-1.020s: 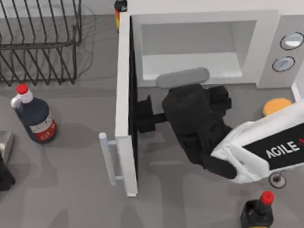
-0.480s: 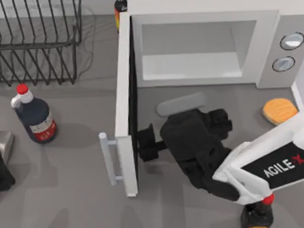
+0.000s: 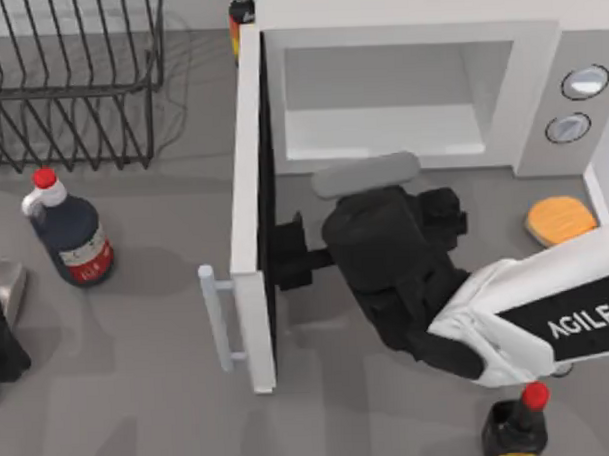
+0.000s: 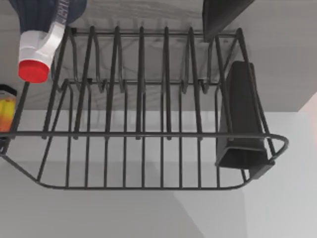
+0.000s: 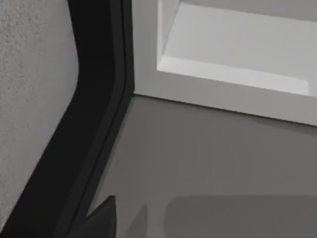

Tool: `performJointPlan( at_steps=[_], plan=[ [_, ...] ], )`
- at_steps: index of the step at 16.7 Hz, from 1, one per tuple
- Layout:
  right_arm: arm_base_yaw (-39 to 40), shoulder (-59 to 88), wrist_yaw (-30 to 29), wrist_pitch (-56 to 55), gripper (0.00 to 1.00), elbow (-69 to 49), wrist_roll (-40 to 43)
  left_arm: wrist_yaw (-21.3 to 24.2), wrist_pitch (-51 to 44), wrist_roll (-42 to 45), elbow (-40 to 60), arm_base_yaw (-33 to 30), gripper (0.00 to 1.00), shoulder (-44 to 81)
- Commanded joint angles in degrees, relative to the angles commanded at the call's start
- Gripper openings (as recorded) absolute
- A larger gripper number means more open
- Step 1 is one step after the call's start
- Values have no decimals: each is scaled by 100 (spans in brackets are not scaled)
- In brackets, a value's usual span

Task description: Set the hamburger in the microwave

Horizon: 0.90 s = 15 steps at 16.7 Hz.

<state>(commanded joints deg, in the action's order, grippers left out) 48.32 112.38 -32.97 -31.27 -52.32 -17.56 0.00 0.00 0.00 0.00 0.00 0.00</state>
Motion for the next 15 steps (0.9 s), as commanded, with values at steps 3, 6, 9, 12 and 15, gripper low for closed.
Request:
performJointPlan(
  at_steps=[3, 6, 9, 12, 15],
  plan=[
    [0, -246, 4, 330, 100, -110, 3, 0, 0, 0, 0, 0, 100, 0],
    [-1, -482, 18, 739, 100, -196, 5, 0, 0, 0, 0, 0, 100, 0],
    [0, -697, 38, 1174, 100, -259, 6, 0, 0, 0, 0, 0, 100, 0],
    [0, -879, 59, 1584, 100, -303, 6, 0, 0, 0, 0, 0, 100, 0],
    [-1, -1016, 77, 1916, 100, -330, 6, 0, 0, 0, 0, 0, 100, 0]
  ],
)
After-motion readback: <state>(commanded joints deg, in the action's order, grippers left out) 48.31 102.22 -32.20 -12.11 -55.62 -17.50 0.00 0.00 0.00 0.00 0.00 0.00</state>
